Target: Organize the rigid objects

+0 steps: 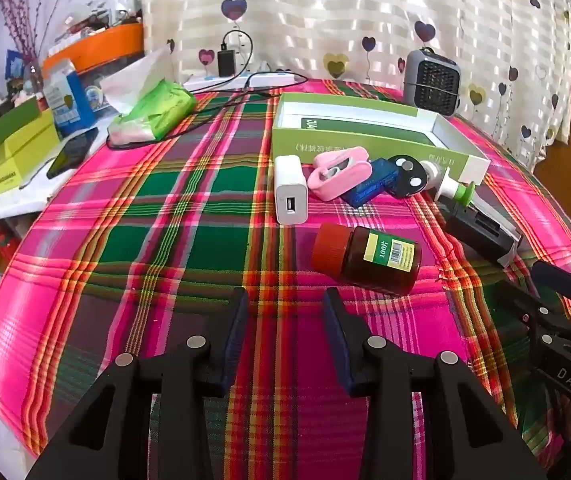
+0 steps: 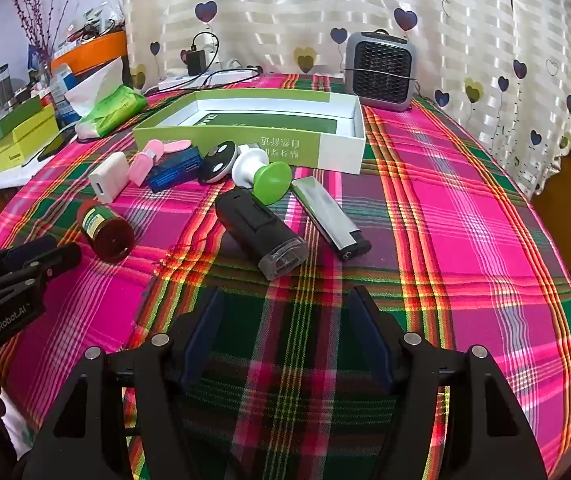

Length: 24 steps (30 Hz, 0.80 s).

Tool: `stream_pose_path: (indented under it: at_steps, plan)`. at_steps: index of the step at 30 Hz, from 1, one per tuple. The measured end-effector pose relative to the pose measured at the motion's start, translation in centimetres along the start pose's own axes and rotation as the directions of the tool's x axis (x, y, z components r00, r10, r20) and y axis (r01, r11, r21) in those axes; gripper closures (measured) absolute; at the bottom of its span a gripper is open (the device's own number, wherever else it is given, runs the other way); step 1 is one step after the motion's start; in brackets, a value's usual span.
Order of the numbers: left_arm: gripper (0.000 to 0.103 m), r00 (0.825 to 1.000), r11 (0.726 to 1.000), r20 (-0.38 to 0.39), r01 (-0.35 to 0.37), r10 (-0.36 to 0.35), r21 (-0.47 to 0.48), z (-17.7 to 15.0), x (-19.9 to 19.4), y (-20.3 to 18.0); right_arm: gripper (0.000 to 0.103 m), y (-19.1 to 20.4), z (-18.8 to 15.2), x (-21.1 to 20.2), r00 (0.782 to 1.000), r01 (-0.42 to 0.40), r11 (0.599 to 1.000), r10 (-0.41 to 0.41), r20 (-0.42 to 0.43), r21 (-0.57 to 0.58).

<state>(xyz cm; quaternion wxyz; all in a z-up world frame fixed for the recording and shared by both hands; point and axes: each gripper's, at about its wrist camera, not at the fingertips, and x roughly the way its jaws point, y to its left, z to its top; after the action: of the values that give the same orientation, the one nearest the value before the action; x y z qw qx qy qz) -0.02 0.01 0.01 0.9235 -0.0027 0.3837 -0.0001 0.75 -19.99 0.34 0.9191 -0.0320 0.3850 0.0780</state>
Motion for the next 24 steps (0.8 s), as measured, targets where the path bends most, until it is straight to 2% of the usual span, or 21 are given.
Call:
stream_pose_path:
  at_steps: [24]
  plan:
    - [0.066, 1.000, 1.000, -0.005, -0.007, 0.007, 0.012, 0.03, 0.01, -0.01, 0.038, 0.00, 0.13, 0.10, 1.000, 0.001, 1.000, -0.001, -0.001, -0.002]
